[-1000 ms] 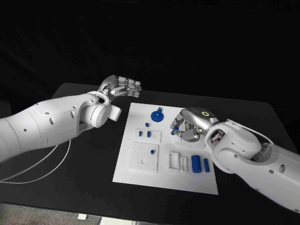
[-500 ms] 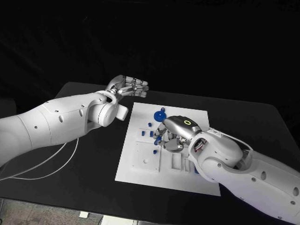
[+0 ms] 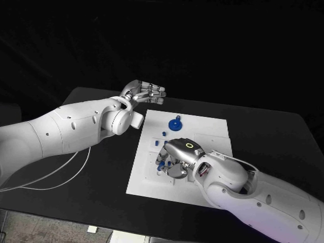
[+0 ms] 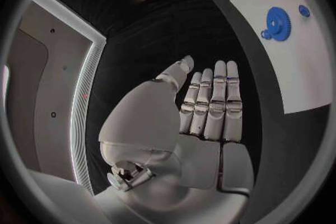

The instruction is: Assemble the parts on the task board

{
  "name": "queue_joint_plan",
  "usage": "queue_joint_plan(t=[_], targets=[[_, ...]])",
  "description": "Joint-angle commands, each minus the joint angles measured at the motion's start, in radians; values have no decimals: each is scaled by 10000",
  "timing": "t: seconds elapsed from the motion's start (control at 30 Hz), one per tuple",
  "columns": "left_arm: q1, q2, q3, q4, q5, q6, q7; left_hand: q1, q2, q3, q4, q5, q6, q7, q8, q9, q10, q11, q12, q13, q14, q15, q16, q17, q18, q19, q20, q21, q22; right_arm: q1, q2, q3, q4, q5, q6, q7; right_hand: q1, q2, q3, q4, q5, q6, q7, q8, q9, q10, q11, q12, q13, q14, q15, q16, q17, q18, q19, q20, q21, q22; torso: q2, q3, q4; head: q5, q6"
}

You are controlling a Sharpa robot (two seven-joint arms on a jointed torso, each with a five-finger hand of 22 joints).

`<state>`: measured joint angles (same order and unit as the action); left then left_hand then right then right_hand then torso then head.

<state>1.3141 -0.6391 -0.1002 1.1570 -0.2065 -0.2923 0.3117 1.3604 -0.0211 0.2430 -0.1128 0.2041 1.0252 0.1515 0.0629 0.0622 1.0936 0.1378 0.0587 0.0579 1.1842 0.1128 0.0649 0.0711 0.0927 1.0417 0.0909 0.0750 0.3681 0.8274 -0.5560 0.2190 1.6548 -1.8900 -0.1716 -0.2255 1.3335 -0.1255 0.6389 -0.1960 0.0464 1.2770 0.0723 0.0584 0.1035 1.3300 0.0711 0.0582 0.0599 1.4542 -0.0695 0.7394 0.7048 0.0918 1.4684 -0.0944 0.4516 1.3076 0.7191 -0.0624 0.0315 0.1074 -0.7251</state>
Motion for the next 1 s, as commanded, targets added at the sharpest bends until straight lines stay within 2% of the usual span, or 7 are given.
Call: queue_joint_plan(t=[0.03, 0.17, 0.5, 0.73, 1.0], targets=[[3, 31, 10, -3, 82, 159, 58, 49, 84, -10, -55, -65, -49, -4, 17, 6, -60, 3, 9, -3, -61, -16, -41, -9, -108, 46, -12, 15, 9, -7, 54, -74, -76, -384, 33, 176, -12, 40, -17, -56, 21, 38, 4, 64, 13, 686, -569, 38, 77, 22, -57, -46, 14, 133, 400, -55, -51, 445, 3, -4, 20, 35, -31], [-1, 34, 10, -13, 82, 169, 53, 49, 84, -10, -55, -65, -49, -4, 17, 6, -60, 3, 9, -3, -61, -16, -41, -9, -108, 46, -12, 15, 9, -7, 60, -145, -147, -465, 58, 139, -32, 52, -7, -101, 21, 42, 2, 62, 17, 692, -569, 39, 78, 25, -58, -48, 21, 127, 402, -57, -27, 458, 5, 7, 8, 86, -61], [-14, 62, 8, -42, 82, 201, 39, 22, 112, -33, -63, -72, -49, -5, 16, 6, -63, 5, 9, -3, -67, -14, -40, -8, -106, 13, -6, 22, 109, -7, 30, -219, -211, -506, 231, 136, -48, 60, 0, -129, 21, 46, 2, 63, 19, 695, -568, 38, 78, 24, -58, -54, 25, 123, 399, -58, -15, 465, 9, 3, -41, 131, -113], [-22, 65, 8, -52, 82, 214, 31, 22, 112, -34, -64, -72, -49, -5, 16, 6, -63, 5, 9, -3, -67, -14, -40, -8, -106, 13, -6, 22, 111, -8, 62, -255, -236, -508, 268, 144, -75, 79, 5, -160, 21, 43, 4, 63, 20, 694, -568, 38, 78, 23, -56, -60, 29, 118, 398, -58, -6, 469, 10, 11, -15, 128, -136], [-25, 63, 8, -56, 82, 225, 26, 22, 112, -34, -64, -72, -49, -5, 16, 6, -63, 5, 9, -3, -67, -14, -40, -8, -106, 13, -6, 22, 111, -9, 133, -293, -269, -518, 232, 136, -82, 87, 9, -187, 21, 41, 2, 61, 21, 696, -568, 38, 78, 28, -59, -60, 34, 118, 400, -61, 8, 473, 12, 7, -20, 139, -175]])
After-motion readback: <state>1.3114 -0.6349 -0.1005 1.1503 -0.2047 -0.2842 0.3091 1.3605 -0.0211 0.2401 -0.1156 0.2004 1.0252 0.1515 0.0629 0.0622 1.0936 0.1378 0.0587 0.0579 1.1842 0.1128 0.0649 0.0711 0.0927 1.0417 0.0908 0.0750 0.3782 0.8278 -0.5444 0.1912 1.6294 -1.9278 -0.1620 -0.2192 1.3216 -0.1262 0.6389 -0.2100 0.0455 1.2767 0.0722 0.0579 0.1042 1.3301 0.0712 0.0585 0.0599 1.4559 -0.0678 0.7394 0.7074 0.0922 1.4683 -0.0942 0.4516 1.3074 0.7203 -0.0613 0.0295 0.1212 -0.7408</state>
